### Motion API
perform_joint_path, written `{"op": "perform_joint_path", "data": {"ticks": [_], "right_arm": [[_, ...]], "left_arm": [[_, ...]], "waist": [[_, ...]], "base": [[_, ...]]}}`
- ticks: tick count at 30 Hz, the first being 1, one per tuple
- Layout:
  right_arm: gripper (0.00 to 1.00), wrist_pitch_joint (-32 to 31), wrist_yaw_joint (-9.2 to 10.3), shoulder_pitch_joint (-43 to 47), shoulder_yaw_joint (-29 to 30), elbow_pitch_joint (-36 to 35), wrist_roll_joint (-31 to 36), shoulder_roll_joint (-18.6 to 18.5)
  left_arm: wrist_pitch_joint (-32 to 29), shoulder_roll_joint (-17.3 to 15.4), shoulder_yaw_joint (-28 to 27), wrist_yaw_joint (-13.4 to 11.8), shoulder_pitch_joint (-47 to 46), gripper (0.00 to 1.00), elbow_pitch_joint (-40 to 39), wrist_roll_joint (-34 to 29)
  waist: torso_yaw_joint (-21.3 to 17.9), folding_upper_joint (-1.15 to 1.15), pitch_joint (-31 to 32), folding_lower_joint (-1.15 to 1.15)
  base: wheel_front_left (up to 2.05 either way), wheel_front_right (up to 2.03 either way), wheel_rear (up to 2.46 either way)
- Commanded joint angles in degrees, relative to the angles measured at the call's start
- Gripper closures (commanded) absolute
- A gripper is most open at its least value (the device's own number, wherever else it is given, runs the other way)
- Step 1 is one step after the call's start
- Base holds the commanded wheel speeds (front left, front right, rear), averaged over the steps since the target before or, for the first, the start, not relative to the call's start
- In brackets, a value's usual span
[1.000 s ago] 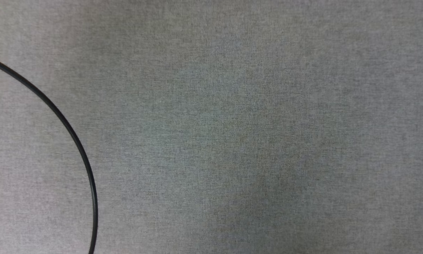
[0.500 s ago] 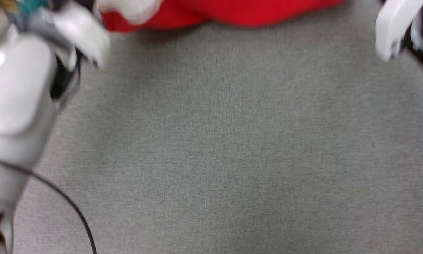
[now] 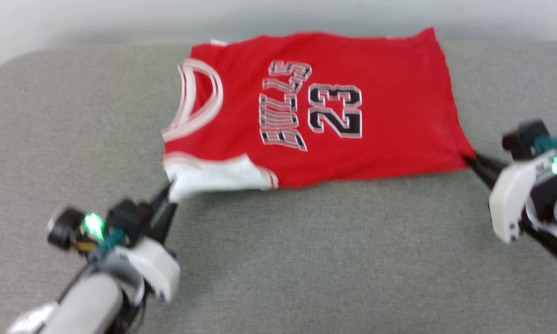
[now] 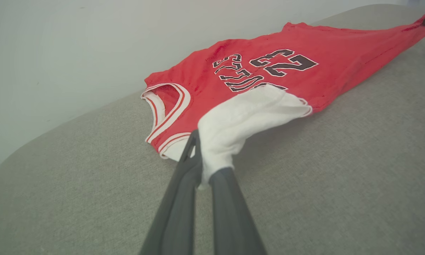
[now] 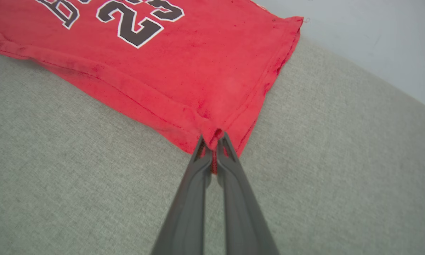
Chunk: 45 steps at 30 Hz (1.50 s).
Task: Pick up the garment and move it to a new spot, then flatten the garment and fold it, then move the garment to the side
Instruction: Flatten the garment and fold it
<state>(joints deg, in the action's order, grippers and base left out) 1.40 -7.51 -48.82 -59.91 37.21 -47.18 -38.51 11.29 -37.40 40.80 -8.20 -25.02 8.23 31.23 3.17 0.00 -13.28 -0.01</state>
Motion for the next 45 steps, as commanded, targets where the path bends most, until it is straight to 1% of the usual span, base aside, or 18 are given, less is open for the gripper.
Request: {"op": "perform_joint_path", "data": {"ticks": [1, 7, 9, 14, 18, 22, 26, 30, 35, 41, 45], "right_arm": [[1.00, 0.35, 0.03, 1.97, -0.09, -0.36, -0.66, -0.65], [1.00, 2.06, 0.03, 11.47, 0.72, -3.68, -2.59, -4.19], [1.00, 2.28, 0.03, 14.89, 1.04, -5.16, -2.89, -5.23], [1.00, 3.32, 0.03, 24.33, 3.12, -7.87, -3.28, -7.01], [1.00, 4.01, 0.03, 32.35, 6.27, -10.02, -2.96, -8.06], [1.00, 3.13, 0.04, 39.02, 10.62, -12.82, -1.76, -8.71], [1.00, 1.69, 0.04, 45.21, 15.26, -14.76, 0.12, -7.72], [1.00, -0.39, 0.04, 49.45, 20.63, -17.26, 2.22, -6.55], [1.00, -3.71, 0.03, 51.41, 27.49, -21.61, 5.84, -4.38], [1.00, -8.42, 0.03, 50.22, 35.30, -27.44, 9.93, -1.77], [1.00, -11.32, 0.03, 49.25, 38.86, -30.92, 12.09, -1.05]], "left_arm": [[-0.21, -0.49, 0.16, -0.84, 1.76, 1.00, -1.10, 0.30], [-1.66, -2.59, 0.71, -5.75, 12.76, 1.00, -7.01, 2.84], [-2.27, -3.23, 1.41, -6.97, 15.85, 1.00, -8.32, 3.29], [-3.42, -2.96, 4.33, -8.23, 22.51, 1.00, -10.24, 4.27], [-3.59, -2.55, 6.11, -9.07, 26.21, 1.00, -10.48, 4.78], [-3.34, -3.05, 6.25, -10.04, 29.39, 1.00, -10.40, 6.03], [-2.89, -3.96, 6.33, -10.90, 31.96, 1.00, -9.61, 6.86], [-2.55, -4.30, 6.62, -11.02, 32.80, 1.00, -9.11, 6.76], [-1.58, -3.71, 5.79, -10.26, 29.65, 1.00, -8.95, 6.12], [-1.83, -4.23, 5.00, -8.04, 22.03, 1.00, -8.48, 3.17], [-1.96, -3.68, 3.92, -6.76, 16.36, 1.00, -7.62, 1.94]], "waist": [[0.55, 0.00, 2.19, 0.01], [1.91, 0.00, 6.34, 0.01], [2.21, 0.00, 7.58, 0.01], [2.80, 0.00, 10.37, 0.01], [2.97, 0.00, 12.08, 0.01], [2.08, 0.00, 13.06, 0.01], [1.44, 0.00, 13.34, 0.01], [1.28, 0.00, 13.06, 0.01], [1.20, 0.00, 12.30, 0.01], [1.19, 0.00, 10.35, 0.01], [0.77, 0.00, 8.67, 0.01]], "base": [[0.00, 0.00, 0.00], [0.00, 0.00, 0.00], [0.00, 0.00, 0.00], [0.00, 0.00, 0.00], [0.00, 0.00, 0.00], [0.00, 0.00, 0.00], [0.00, 0.00, 0.00], [0.00, 0.00, 0.00], [0.00, 0.00, 0.00], [0.00, 0.00, 0.00], [0.00, 0.00, 0.00]]}}
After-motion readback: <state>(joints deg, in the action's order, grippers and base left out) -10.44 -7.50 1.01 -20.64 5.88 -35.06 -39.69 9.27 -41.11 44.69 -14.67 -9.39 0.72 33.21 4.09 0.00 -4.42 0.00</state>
